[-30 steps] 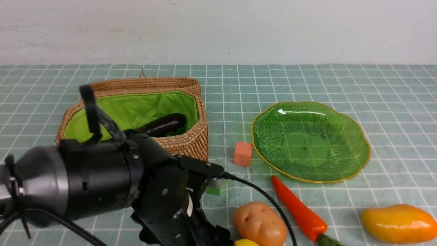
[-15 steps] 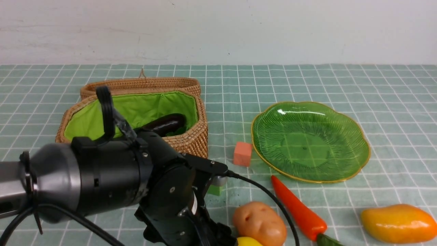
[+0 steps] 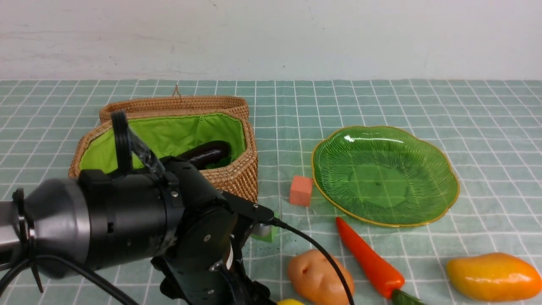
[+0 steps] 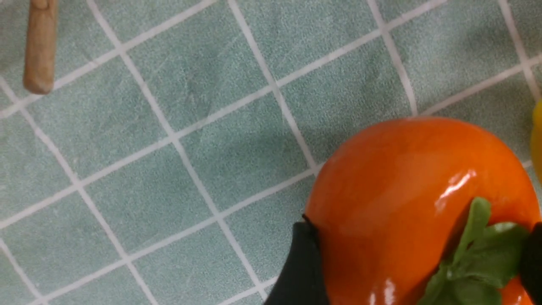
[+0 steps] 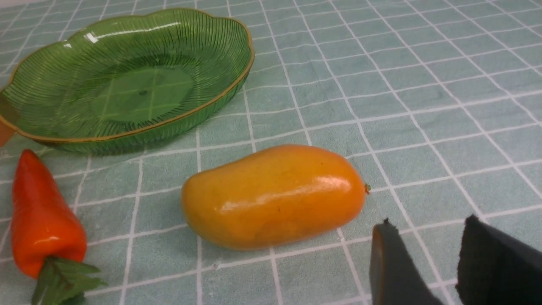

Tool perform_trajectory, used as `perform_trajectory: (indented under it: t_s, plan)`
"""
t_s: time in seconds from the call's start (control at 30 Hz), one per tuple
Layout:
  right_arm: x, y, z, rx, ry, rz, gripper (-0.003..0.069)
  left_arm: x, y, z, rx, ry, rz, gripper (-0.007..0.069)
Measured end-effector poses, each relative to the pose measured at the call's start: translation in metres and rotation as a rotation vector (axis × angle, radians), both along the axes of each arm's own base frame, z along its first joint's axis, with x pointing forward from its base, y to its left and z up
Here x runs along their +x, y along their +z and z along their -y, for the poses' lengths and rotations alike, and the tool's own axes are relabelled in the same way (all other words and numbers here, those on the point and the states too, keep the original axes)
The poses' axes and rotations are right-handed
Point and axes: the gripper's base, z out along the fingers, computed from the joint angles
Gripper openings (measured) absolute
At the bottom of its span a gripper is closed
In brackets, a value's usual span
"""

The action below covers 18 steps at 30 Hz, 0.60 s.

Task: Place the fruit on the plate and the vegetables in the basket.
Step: Grab a tomato with your left arm and place it on the plate on the right.

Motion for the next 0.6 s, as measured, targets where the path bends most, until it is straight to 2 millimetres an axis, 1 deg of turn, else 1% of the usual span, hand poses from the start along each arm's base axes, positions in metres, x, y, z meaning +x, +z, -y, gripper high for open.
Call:
perform_trajectory:
  t_s: [0.5, 0.6]
  plan:
    - [0.0000, 0.0000, 0.0000, 0.000, 0.000, 0.000, 0.0244, 0.0002, 0.0008, 0.0000, -0.002, -0.014, 0.008, 0.0591]
    - [0.0000, 0.0000, 0.0000, 0.000, 0.000, 0.000, 0.0244, -0.0010, 0.0028, -0.0027, 0.008, -0.022, 0.019, 0.0591]
